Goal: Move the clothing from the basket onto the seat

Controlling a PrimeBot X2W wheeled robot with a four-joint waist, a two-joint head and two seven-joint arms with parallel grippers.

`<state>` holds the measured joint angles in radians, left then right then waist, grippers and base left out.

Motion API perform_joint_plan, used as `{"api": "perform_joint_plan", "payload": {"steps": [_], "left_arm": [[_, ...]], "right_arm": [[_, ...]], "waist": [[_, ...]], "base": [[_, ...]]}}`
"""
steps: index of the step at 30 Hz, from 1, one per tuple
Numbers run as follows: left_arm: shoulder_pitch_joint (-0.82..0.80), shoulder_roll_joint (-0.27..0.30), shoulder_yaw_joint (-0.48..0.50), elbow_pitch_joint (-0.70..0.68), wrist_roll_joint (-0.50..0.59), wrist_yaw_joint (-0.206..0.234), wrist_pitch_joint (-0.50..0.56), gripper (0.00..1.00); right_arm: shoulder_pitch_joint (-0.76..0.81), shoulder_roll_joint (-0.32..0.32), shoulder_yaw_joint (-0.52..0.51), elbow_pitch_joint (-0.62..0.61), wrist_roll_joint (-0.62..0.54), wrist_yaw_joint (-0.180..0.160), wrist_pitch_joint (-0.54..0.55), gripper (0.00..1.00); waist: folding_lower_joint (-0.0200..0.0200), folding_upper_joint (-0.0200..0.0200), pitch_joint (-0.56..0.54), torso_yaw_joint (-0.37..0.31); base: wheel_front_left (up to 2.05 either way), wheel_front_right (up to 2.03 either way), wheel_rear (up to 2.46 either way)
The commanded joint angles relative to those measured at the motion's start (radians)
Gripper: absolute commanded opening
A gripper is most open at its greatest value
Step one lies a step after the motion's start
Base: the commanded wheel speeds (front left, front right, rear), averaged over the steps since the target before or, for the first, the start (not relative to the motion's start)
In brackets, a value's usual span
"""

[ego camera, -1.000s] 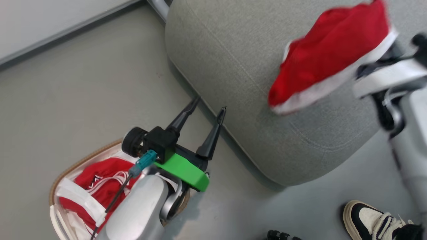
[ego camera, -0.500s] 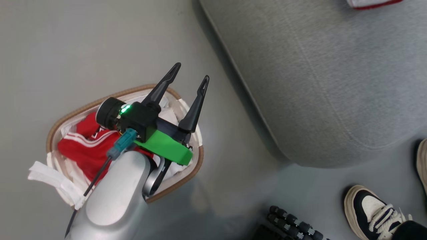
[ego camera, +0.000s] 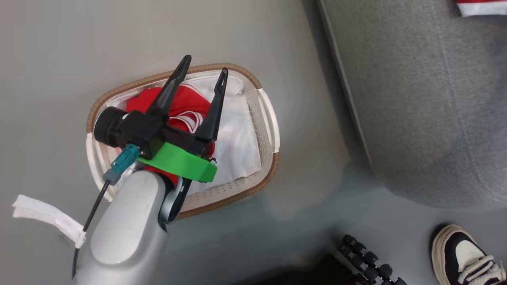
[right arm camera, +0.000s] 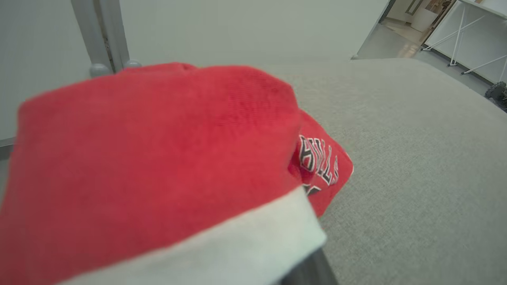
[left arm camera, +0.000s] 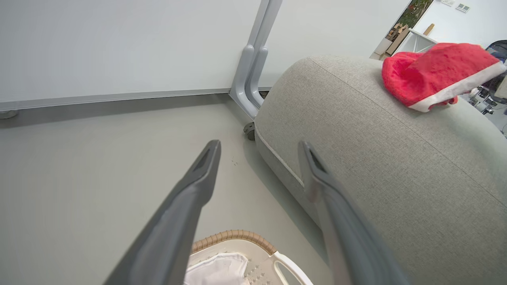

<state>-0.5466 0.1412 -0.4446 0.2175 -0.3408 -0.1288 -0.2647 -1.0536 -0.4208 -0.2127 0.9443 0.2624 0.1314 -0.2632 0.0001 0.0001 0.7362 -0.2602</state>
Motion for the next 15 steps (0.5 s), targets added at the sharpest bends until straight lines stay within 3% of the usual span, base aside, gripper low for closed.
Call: {"api": "perform_joint_plan", "payload": {"steps": [1, 15], "left_arm": [[0.010, -0.002, 0.004, 0.000, 0.011, -0.003, 0.000, 1.00], [0.082, -0.039, 0.084, 0.059, -0.002, -0.003, 0.000, 1.00]], "right_arm": [[0.042, 0.004, -0.019, -0.003, -0.011, -0.001, -0.002, 1.00], [0.420, 0.096, -0.156, -0.195, -0.011, -0.001, -0.002, 1.00]], "waist": [[-0.0001, -0.0001, 0.009, 0.022], [-0.0001, -0.0001, -0.149, 0.065]], "base": [[0.00, 0.00, 0.00], [0.00, 0.00, 0.00]]}}
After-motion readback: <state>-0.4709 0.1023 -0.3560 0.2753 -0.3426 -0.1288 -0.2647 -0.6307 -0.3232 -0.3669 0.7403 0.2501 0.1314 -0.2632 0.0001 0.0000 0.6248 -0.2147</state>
